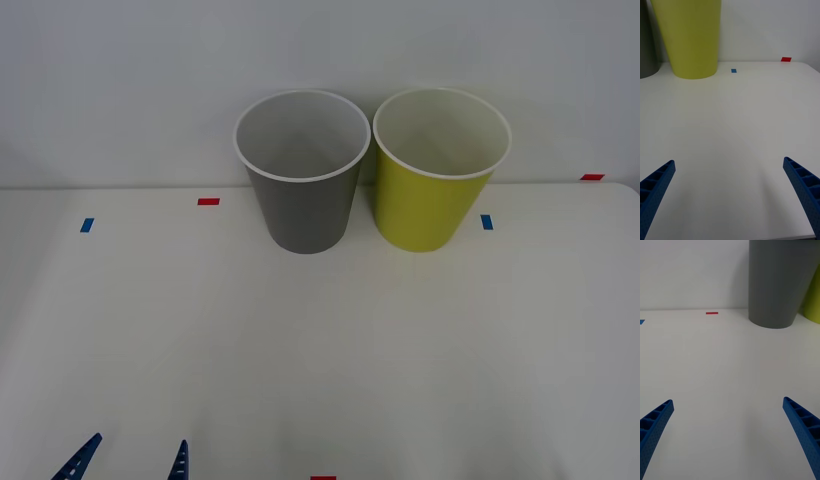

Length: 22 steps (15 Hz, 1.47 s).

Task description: Put cans in the gray bin and PET bottles in the light green bin.

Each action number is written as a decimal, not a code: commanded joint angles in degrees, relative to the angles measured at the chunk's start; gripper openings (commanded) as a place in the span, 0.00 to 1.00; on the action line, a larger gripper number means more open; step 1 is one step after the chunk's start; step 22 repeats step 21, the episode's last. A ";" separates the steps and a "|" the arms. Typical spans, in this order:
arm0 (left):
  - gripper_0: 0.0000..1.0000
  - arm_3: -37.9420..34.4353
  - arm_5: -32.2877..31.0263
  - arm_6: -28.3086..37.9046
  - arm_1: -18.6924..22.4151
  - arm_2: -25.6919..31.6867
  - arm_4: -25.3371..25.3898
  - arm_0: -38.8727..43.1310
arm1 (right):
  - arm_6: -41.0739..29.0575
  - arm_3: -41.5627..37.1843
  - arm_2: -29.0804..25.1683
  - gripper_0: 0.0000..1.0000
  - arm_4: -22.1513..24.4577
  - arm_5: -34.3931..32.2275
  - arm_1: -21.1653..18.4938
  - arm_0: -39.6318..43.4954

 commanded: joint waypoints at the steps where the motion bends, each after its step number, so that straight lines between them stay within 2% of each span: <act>1: 1.00 1.45 -0.81 -0.23 -0.79 -0.19 -1.01 0.14 | 0.00 0.00 0.00 1.00 0.00 0.00 0.00 0.00; 22: 1.00 1.71 -0.81 -0.32 -0.79 -0.37 -1.01 0.14 | 0.00 0.00 0.00 1.00 0.00 0.00 0.00 0.00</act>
